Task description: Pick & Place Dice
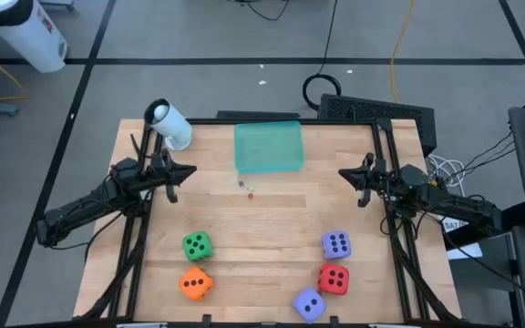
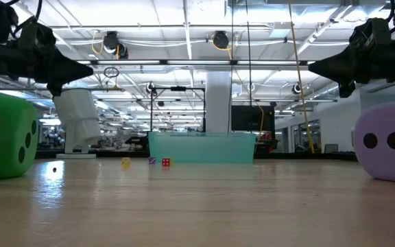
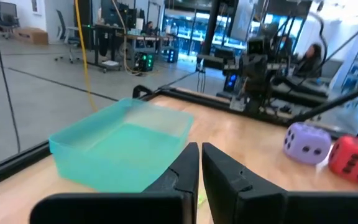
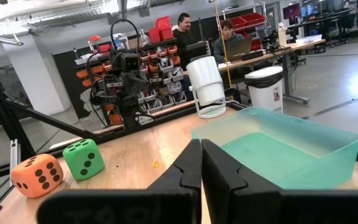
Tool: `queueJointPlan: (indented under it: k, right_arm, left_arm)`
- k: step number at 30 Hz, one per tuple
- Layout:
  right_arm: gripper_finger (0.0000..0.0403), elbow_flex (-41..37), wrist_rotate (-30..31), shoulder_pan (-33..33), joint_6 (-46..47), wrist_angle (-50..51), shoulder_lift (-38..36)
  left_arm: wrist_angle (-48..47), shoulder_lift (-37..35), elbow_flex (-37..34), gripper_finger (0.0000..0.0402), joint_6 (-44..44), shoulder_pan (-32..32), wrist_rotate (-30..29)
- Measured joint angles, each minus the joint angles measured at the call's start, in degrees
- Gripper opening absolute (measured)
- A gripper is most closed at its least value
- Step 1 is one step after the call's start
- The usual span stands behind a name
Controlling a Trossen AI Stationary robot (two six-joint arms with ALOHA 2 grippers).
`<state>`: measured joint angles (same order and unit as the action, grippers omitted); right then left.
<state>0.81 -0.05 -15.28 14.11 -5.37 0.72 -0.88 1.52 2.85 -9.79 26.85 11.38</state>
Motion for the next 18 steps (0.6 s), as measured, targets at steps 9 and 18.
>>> queueJointPlan:
  k: [9,18]
  right_arm:
    - [0.0000,0.0,0.3,0.0,0.0,-0.3,0.0]
    - [0.0000,0.0,0.0,0.0,-0.3,-0.5,0.0]
  left_arm:
    - [4.0,0.0,0.0,0.0031,0.3,0.0,2.2]
    - [7.0,0.3,0.0,0.0031,-3.3,0.0,4.6]
